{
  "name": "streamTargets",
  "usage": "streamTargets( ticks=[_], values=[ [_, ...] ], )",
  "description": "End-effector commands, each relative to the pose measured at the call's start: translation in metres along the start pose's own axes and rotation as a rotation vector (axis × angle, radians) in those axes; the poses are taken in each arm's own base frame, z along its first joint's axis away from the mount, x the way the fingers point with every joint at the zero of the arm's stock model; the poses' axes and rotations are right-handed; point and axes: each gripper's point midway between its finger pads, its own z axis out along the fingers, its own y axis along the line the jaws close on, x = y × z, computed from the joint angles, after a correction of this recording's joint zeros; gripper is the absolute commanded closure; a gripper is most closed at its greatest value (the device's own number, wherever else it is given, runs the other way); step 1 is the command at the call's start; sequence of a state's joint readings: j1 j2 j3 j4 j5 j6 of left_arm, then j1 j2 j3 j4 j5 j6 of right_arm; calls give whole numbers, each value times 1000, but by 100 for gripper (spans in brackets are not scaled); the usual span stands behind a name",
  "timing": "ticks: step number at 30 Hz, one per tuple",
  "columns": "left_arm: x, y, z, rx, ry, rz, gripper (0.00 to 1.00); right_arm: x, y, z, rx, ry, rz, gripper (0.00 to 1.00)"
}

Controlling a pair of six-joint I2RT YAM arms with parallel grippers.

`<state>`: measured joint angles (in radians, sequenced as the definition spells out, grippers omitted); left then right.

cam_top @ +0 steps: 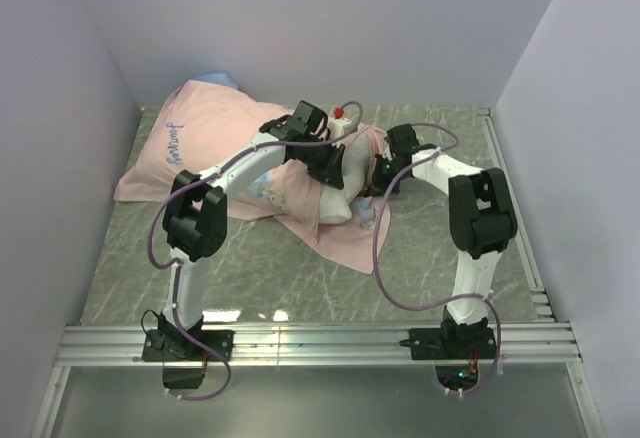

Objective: Put the pillow into the pillowcase

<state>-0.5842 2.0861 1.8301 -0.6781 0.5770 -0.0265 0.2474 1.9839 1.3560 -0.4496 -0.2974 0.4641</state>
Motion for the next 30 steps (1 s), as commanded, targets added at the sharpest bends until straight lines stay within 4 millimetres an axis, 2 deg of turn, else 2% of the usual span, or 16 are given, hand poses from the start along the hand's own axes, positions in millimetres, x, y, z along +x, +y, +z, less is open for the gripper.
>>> streamTargets(
  ticks=[1,5,7,8,10,14,15,19,20,22,24,25,26,28,29,30],
  values=[
    [-40,34,-7,-95,-162,-132,100,29,22,-53,-194,66,-183,100],
    [-70,63,-1,-174,-268,-215,100,68,40,-98,-351,132,-292,100],
    [-78,68,6,-223,-312,-225,100,81,53,-115,-469,169,-328,100],
    [-84,70,11,-284,-340,-209,100,82,59,-126,-513,154,-341,100],
    [-80,72,23,-329,-336,-183,100,84,69,-143,-605,154,-344,100],
    [-62,78,47,-431,-302,-147,100,76,81,-169,-700,117,-340,100],
    [-48,87,53,-465,-261,-154,100,71,81,-175,-707,98,-341,100],
    [-1,101,69,-520,-121,-127,100,35,64,-195,-695,2,-294,100],
    [20,101,76,-522,-72,-125,100,35,64,-197,-712,16,-283,100],
    [36,108,79,-563,-38,-128,100,31,66,-201,-724,12,-283,100],
    [43,100,84,-498,-1,-148,100,32,64,-195,-725,17,-254,100],
    [34,75,90,-328,-24,-147,100,32,61,-191,-712,15,-246,100],
    [27,62,74,-245,-61,-153,90,32,57,-184,-699,15,-247,100],
    [8,21,55,-42,-133,-79,72,37,47,-168,-658,37,-220,100],
    [-4,-3,31,10,-174,-24,55,40,40,-158,-646,61,-201,100],
    [-11,-12,18,27,-196,42,49,42,38,-154,-641,74,-192,100]
  ],
)
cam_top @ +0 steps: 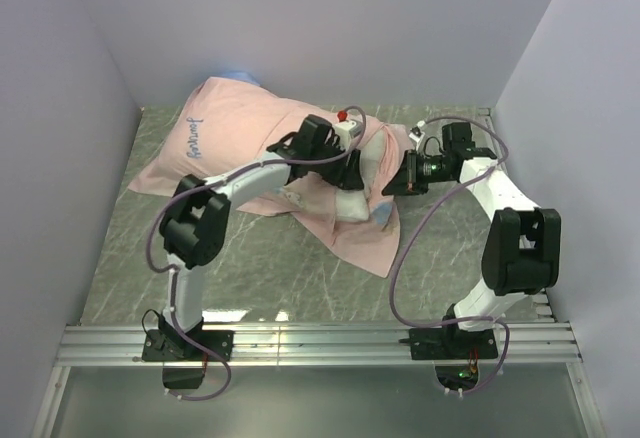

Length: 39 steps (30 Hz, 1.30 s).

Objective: Put the pillow into the pillowcase

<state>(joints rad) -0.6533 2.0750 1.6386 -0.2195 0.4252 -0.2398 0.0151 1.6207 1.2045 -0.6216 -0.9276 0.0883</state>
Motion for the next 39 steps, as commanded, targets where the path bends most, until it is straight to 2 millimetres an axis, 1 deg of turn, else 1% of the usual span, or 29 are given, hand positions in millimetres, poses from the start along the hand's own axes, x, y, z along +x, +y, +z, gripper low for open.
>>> streamTargets(
  ticks=[1,2,3,5,6,8,9,10,11,13,14,15,16,19,20,21,22,23,25,28,30,32,33,34,35,36,37,38,39],
  values=[
    [6,-21,-43,127,28,103,41,13,14,4,-103,46,58,100],
    [-10,-38,-62,160,-6,163,37,15,11,7,-104,49,64,100],
    [-15,-41,-70,162,-13,259,36,15,9,8,-104,48,71,100],
    [-16,-53,-92,175,16,336,29,15,8,11,-109,48,80,100],
    [-13,-51,-95,171,34,441,28,13,8,10,-109,45,78,100],
    [-2,-53,-106,161,77,537,27,11,8,10,-105,41,75,100],
    [1,-51,-109,162,81,649,27,10,9,9,-105,39,72,100],
    [19,-48,-108,166,118,694,26,10,9,9,-106,40,72,100],
    [22,-56,-114,164,110,771,26,10,11,8,-108,39,72,100],
    [23,-56,-115,138,83,942,25,10,12,8,-114,40,74,100],
    [36,-62,-114,156,93,1030,10,11,12,8,-118,44,81,100],
    [32,-65,-111,145,70,1073,1,11,13,8,-122,44,82,100],
    [38,-70,-106,153,65,1088,1,11,14,8,-127,47,85,100],
    [31,-78,-100,157,-32,1139,1,10,15,8,-127,46,87,100],
    [27,-88,-103,149,-82,1174,1,10,14,8,-127,48,88,100],
    [27,-90,-103,142,-105,1241,1,10,14,8,-127,48,92,100],
    [35,-92,-98,130,-134,1292,1,10,14,8,-128,49,95,100],
    [32,-95,-102,117,-164,1370,1,11,14,9,-131,52,97,100],
    [43,-95,-95,98,-169,1437,1,12,14,9,-133,54,100,100],
    [39,-81,-81,13,-169,1494,1,14,15,9,-141,61,96,100],
    [27,-72,-71,-75,-200,1538,1,18,15,8,-142,71,102,100],
    [36,-60,-57,-105,-182,1550,1,23,15,8,-153,82,107,100],
    [29,-54,-54,-159,-193,1564,1,23,16,8,-159,84,105,100],
    [26,-51,-49,-186,-197,1559,2,25,16,8,-164,90,97,100],
    [32,-42,-38,-194,-166,1544,5,27,17,7,-169,99,102,100],
    [32,-33,-34,-216,-140,1492,10,29,17,7,-170,104,101,100],
    [12,-38,-33,-218,-163,1449,25,31,17,6,-169,106,84,100],
    [9,-26,-30,-198,-139,1322,38,36,16,5,-165,116,91,100],
    [3,-25,-30,-151,-124,1241,49,38,16,5,-165,119,91,100]
  ],
)
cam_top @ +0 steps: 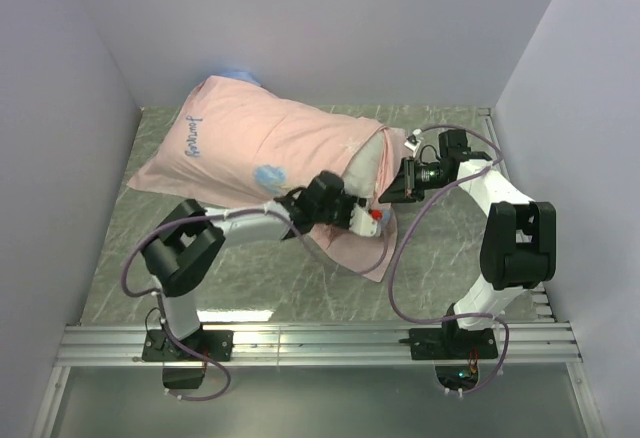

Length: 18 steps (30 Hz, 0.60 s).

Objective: Put the pillow into the pillowcase

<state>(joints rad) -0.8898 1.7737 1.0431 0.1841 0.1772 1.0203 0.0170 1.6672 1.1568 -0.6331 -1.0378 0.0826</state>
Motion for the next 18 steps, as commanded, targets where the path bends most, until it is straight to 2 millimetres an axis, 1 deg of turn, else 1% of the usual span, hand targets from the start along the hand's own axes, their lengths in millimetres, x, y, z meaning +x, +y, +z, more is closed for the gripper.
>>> streamTargets(
  ticks=[1,2,3,4,5,6,7,9,10,11,13,14,16,17,18],
  values=[
    [-7,88,-12,-66,-55,-263,68,19,15,-4,-60,47,-8,100],
    [-5,86,-11,-19,-60,-393,78,23,15,-4,-60,58,7,100],
    [-4,95,-12,-16,-65,-454,87,25,16,-5,-56,60,8,100],
    [0,106,-14,18,-68,-512,100,26,15,-6,-57,60,-18,100],
    [2,110,-14,25,-69,-595,100,28,16,-6,-60,62,-18,100],
    [-1,129,-16,5,-92,-632,100,28,18,-7,-69,59,-19,100],
    [17,120,-3,29,-44,-685,100,28,19,-7,-78,58,-19,100],
    [32,104,10,77,34,-784,100,28,24,-8,-100,57,-21,100],
    [34,106,15,79,48,-805,100,27,31,-10,-127,54,-18,100],
    [47,87,30,108,93,-877,100,26,36,-11,-145,48,-26,100],
    [56,67,44,134,139,-929,100,22,49,-17,-181,26,-17,100],
    [68,47,56,154,189,-968,100,18,54,-18,-190,10,-42,100],
    [74,21,66,194,241,-992,100,13,66,-24,-206,-14,-50,100],
    [81,3,72,220,277,-1003,100,8,72,-27,-218,-32,-75,100],
    [85,-8,73,237,300,-1004,100,5,76,-29,-224,-44,-81,100]
  ],
)
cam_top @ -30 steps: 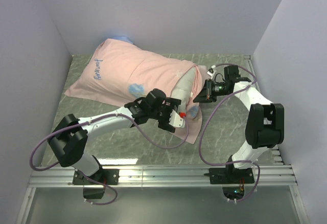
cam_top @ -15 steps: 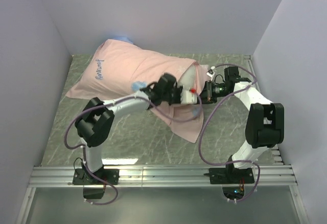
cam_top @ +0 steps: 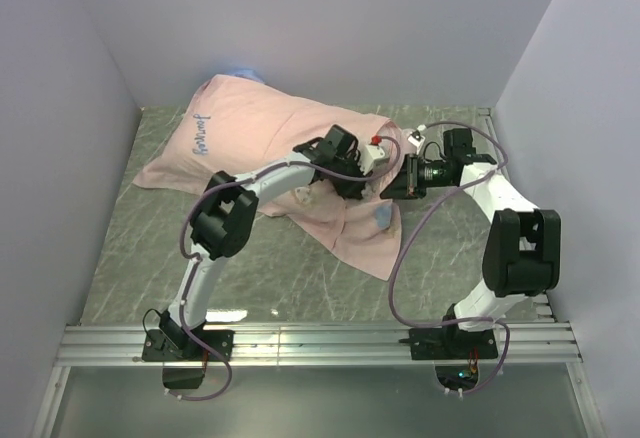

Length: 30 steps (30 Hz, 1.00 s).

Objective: Put the pillow into the pillowcase

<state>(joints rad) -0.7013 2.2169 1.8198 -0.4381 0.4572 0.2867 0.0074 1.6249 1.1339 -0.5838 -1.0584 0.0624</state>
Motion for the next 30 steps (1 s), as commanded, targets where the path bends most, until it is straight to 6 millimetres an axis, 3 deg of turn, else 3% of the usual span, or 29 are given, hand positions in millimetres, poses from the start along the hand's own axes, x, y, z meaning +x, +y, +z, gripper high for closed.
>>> streamTargets(
  ticks=[1,4,6,8,9,11,12,15,16,17,19,23,25,30],
  values=[
    [74,13,35,-88,191,-95,100,0,77,-27,-210,-28,25,100],
    [98,-6,36,-22,252,-108,100,-15,94,-34,-235,-86,-8,100],
    [114,-21,29,49,283,-100,100,-29,91,-44,-227,-145,-18,100],
    [112,-46,14,186,256,-66,98,-35,86,-49,-212,-162,-15,100],
    [120,-57,7,240,264,-61,94,-36,76,-46,-189,-160,-23,100],
    [108,-72,-10,301,228,-9,79,-34,67,-44,-162,-144,3,100],
    [96,-78,-22,320,201,15,64,-32,56,-39,-142,-135,14,100],
    [66,-85,-46,351,141,61,46,-23,37,-31,-112,-101,51,100],
    [46,-84,-63,335,91,83,31,-18,31,-29,-98,-90,71,100],
    [34,-81,-71,312,64,79,7,-15,28,-27,-96,-82,76,100],
    [2,-65,-95,209,4,90,1,-5,21,-23,-83,-55,83,100],
    [-39,-23,-139,-5,-81,51,1,10,14,-19,-71,-12,82,100],
    [-57,-16,-164,-43,-143,58,1,16,12,-18,-71,-2,82,100],
    [-74,-29,-190,13,-237,33,4,22,15,-16,-83,13,80,100]
  ],
)
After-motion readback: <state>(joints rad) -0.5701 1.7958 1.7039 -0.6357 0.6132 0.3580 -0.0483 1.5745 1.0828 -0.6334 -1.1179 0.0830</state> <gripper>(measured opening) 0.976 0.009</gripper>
